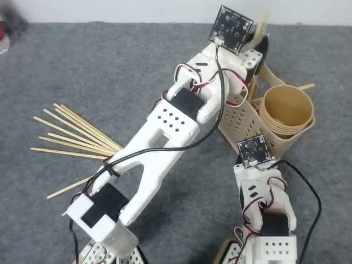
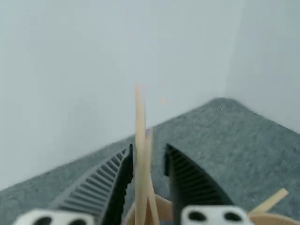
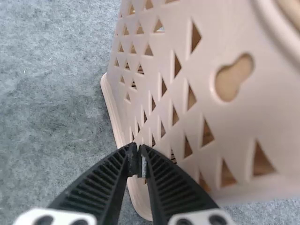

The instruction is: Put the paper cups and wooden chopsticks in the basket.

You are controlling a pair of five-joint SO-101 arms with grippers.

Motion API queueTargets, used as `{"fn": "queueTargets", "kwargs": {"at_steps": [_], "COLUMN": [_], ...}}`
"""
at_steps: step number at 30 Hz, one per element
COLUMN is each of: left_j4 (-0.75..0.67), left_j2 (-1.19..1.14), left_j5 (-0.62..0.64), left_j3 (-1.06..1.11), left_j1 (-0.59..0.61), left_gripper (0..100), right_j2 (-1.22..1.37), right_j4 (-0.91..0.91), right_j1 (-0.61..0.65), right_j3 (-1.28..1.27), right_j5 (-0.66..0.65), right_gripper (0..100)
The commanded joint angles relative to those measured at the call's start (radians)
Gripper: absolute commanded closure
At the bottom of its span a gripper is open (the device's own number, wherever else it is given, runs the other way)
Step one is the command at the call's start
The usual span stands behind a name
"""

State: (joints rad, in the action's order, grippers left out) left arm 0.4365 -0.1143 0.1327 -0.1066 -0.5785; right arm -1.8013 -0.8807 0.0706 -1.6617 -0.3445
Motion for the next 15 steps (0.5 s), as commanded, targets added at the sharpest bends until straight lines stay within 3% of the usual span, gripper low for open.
{"fn": "queueTargets", "kwargs": {"at_steps": [1, 6, 10, 15], "left_j4": [0.08, 0.153, 0.387, 0.681], "left_j2": [0.051, 0.14, 0.276, 0.459], "left_j5": [0.066, 0.084, 0.077, 0.083], "left_j3": [-0.018, -0.021, -0.019, -0.016], "left_j1": [-0.008, 0.0, 0.057, 0.229], "left_gripper": [81, 84, 88, 88], "right_j2": [-0.013, -0.013, -0.013, -0.013], "right_j4": [0.021, 0.021, 0.019, 0.015], "right_j1": [-0.016, -0.016, -0.016, -0.016], "right_j3": [0.0, 0.0, 0.0, 0.0], "right_j5": [0.002, 0.002, 0.002, 0.002], "right_gripper": [99.1, 99.1, 99.1, 99.1]}}
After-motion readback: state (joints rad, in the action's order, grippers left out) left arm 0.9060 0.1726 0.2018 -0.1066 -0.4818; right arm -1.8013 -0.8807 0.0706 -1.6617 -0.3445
